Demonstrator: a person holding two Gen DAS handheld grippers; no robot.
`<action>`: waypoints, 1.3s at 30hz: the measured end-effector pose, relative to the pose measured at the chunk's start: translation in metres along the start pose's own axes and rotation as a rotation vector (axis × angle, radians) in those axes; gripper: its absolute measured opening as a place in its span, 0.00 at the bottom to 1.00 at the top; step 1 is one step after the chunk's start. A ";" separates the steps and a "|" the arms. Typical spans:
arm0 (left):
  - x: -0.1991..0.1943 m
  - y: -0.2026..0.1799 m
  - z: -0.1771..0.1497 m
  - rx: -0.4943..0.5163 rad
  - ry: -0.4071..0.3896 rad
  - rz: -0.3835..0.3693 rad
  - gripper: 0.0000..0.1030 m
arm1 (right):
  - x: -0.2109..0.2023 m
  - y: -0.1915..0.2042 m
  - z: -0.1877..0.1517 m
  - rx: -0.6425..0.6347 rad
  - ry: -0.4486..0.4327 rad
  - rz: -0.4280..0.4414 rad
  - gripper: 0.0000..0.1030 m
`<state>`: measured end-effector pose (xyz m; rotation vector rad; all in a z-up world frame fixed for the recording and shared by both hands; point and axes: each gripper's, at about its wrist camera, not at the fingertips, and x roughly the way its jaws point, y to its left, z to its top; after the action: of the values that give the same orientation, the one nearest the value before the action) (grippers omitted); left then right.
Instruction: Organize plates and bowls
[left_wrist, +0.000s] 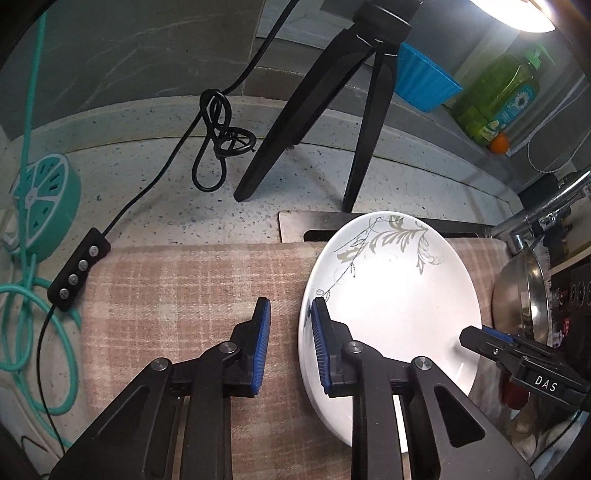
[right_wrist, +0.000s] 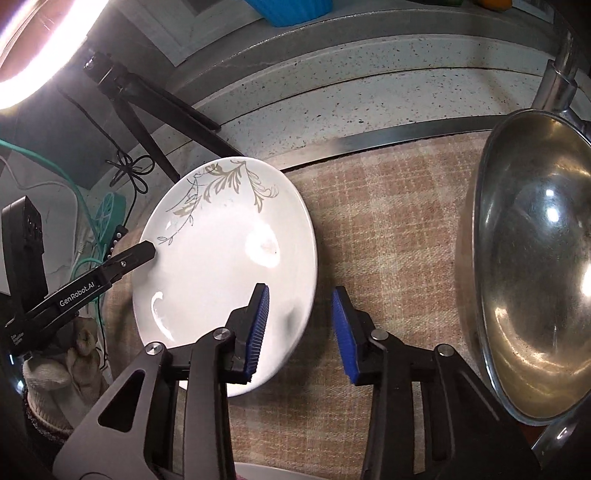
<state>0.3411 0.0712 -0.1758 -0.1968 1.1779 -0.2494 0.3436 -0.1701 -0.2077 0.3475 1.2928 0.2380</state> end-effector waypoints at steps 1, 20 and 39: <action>0.001 -0.001 0.001 0.003 0.002 -0.002 0.20 | 0.001 0.001 0.000 -0.002 0.005 -0.003 0.29; 0.001 -0.008 -0.004 0.013 0.019 -0.013 0.09 | -0.001 0.007 -0.011 -0.004 0.028 -0.022 0.13; -0.047 -0.011 -0.041 0.001 -0.038 -0.026 0.09 | -0.045 0.019 -0.054 -0.031 0.007 0.024 0.13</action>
<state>0.2856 0.0731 -0.1465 -0.2149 1.1381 -0.2679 0.2803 -0.1622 -0.1732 0.3365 1.2907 0.2799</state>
